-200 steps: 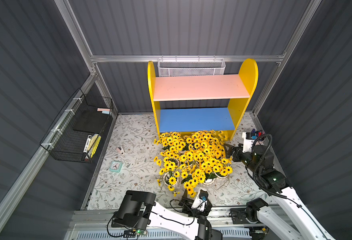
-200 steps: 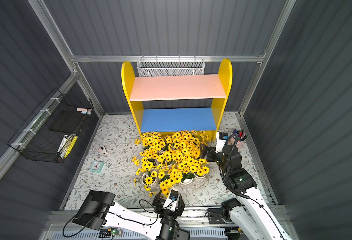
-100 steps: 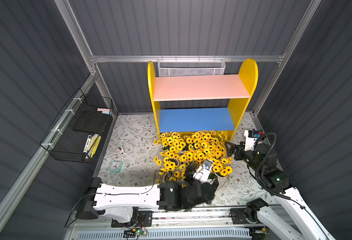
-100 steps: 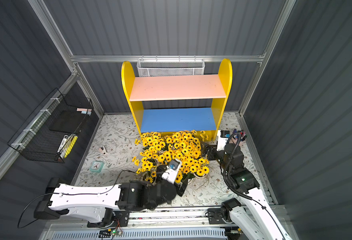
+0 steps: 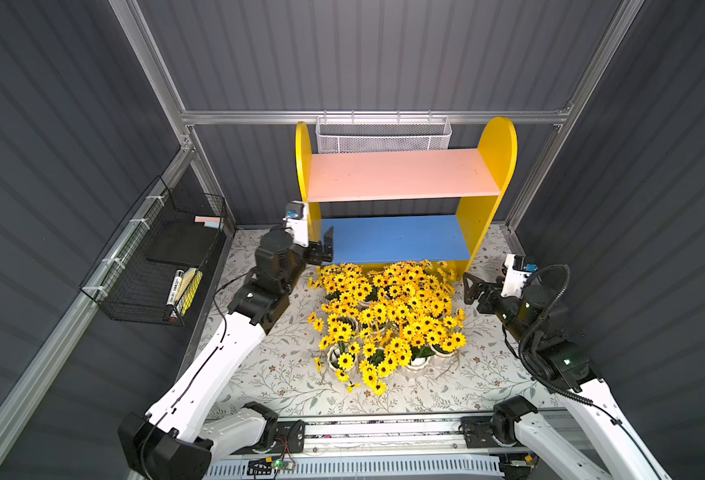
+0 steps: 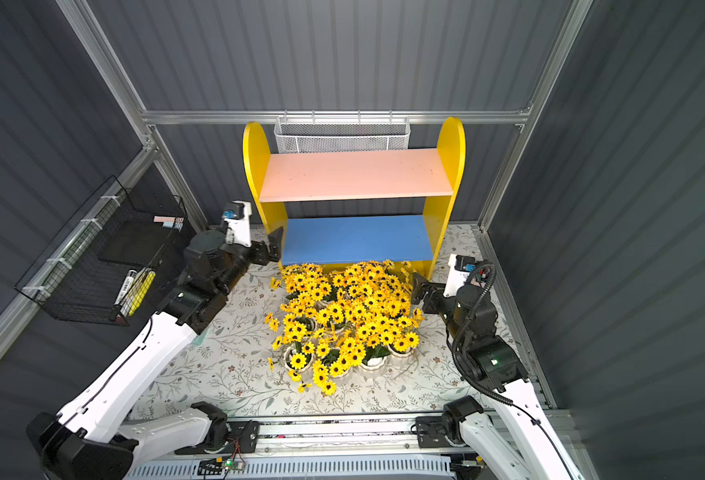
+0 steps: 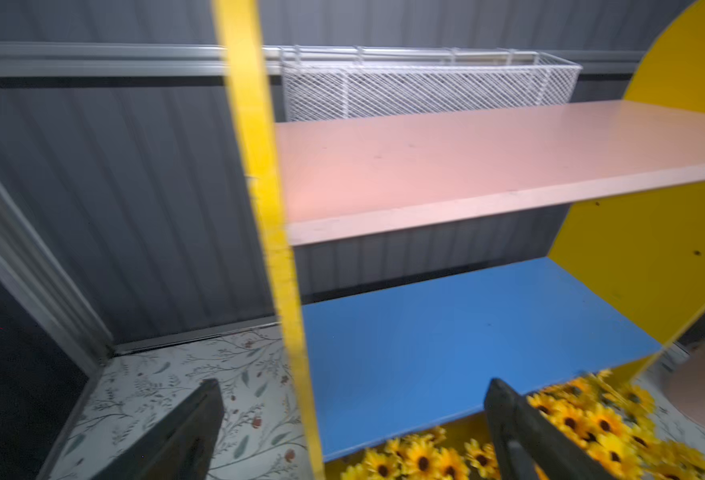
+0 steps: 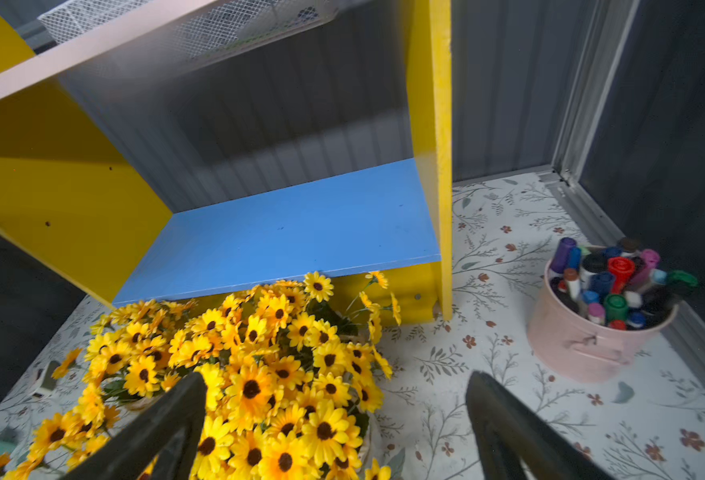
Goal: Take the sunflower pots off the shelves
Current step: Reset both arms
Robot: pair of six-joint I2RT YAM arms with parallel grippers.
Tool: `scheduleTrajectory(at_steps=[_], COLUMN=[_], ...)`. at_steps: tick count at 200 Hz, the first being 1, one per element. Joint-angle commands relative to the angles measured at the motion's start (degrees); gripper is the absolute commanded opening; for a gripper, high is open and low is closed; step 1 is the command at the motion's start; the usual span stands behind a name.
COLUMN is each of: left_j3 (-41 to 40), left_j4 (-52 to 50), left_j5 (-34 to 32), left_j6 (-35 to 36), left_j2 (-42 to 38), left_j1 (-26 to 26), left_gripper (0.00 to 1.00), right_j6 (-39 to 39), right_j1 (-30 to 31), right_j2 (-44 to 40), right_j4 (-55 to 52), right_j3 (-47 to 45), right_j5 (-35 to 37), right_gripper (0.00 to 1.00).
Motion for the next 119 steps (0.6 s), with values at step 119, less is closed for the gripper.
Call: scheduleTrajectory(at_steps=[119], left_j3=[-16.5], left_j4=[17.1], left_j5=[7.0], left_j6=[-2.7], left_j2=[3.8], left_j1=[13.1], left_gripper=[0.99], right_j6=[-6.9], right_j1=[-18.7], right_j2=[9.5], right_j4=[15.4], right_j3=[-6.6], right_j5=[-2.2], right_gripper=[0.99])
